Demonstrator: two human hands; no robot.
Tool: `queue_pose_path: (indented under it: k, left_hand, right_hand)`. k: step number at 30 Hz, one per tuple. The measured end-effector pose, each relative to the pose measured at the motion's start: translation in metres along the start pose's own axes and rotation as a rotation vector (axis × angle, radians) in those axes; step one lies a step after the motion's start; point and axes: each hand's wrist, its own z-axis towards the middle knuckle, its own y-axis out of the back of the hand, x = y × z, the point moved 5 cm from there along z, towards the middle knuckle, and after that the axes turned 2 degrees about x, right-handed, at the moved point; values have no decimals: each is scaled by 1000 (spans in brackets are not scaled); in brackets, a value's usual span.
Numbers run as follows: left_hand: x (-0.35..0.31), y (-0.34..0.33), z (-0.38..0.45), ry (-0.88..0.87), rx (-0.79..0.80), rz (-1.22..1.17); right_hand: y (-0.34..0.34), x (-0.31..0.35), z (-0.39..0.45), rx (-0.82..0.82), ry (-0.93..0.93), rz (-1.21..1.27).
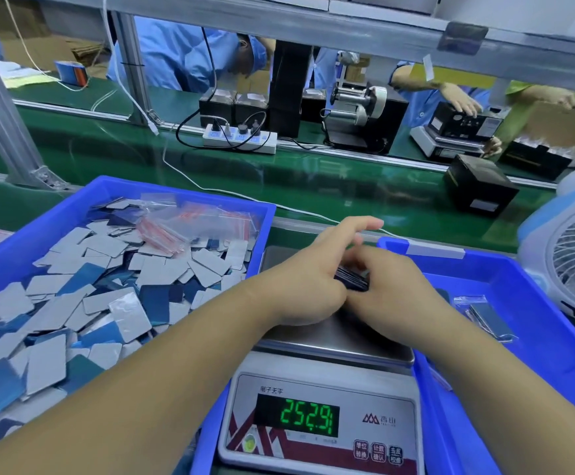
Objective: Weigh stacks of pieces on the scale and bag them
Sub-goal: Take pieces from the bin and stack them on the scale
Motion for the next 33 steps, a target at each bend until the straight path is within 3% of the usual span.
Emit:
queue_pose_path:
  k: [5, 12, 18, 23, 33]
  left_hand:
    - [-5, -2, 4, -13, -42, 46]
    - [-5, 7, 2, 48, -199, -510]
    - [-4, 12, 0, 71, -240, -790]
    - [-10, 18, -2, 51, -216, -834]
    - [-2, 10, 3, 59, -238, -865]
  right_hand:
    - [1, -7, -1, 24, -32, -39]
    - [-1, -10, 1, -1, -67, -93]
    - [-8, -4, 3, -41, -31, -119]
    - [4, -9, 2, -85, -39, -99]
    - [-1, -3, 0, 2, 28, -160]
